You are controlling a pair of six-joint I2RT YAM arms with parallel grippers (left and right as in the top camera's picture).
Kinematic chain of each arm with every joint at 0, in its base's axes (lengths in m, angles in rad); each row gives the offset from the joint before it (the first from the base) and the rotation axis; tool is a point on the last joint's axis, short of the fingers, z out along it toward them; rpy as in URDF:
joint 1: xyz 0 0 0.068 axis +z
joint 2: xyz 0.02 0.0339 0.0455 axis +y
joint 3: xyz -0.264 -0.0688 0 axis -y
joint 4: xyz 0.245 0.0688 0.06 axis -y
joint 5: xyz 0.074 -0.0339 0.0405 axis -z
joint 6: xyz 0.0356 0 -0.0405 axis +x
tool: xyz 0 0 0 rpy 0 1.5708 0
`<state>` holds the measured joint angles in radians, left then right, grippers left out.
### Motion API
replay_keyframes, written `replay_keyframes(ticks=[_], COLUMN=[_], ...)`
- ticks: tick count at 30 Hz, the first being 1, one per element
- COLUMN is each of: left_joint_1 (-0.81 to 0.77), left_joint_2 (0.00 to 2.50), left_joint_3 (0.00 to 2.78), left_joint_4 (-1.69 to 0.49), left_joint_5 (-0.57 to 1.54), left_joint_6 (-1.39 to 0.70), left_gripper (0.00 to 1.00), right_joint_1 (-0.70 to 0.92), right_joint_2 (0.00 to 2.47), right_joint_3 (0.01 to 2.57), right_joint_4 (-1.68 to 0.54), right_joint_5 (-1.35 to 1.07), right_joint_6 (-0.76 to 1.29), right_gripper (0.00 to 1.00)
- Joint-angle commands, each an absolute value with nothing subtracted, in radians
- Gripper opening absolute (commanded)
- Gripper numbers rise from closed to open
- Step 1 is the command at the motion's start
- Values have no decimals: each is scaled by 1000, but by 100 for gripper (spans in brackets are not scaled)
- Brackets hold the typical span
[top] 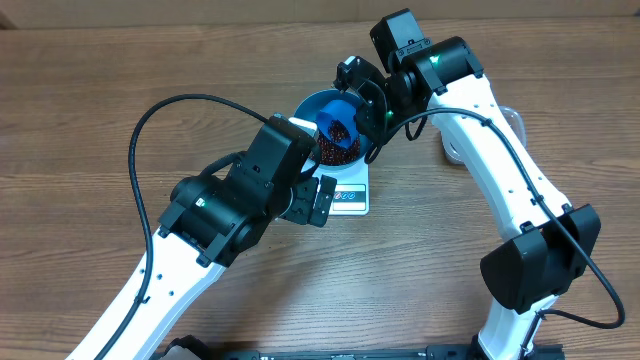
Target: Scoop item into bowl and weigh 150g on scale
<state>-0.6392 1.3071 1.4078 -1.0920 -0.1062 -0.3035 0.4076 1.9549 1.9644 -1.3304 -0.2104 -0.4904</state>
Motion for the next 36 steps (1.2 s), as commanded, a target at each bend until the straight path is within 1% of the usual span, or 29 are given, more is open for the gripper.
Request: replay_keyframes(ticks=[1, 15, 18, 22, 36], left_joint_1=[-635, -635, -635, -635, -635], left_joint_2=[1309, 1309, 1309, 1309, 1309], left_joint_3=[1417, 1417, 1417, 1417, 1417], left_joint_4=[-1089, -1089, -1089, -1089, -1089], left_joint_5=[-115, -115, -115, -115, -115], left_joint_6=[-295, -295, -295, -295, -295], left_gripper=[100, 100, 99, 100, 99], right_joint_1=[408, 408, 408, 409, 407], right_joint_2=[1908, 1908, 1908, 1908, 1908], right_joint_3=[1985, 1985, 1985, 1985, 1985], right_joint_4=[-1326, -1325, -1306, -1338, -1333], right_joint_5=[-225, -225, -199, -237, -237], right_joint_6=[-494, -487, -437, -508, -479], right_gripper=[4, 4, 4, 4, 4])
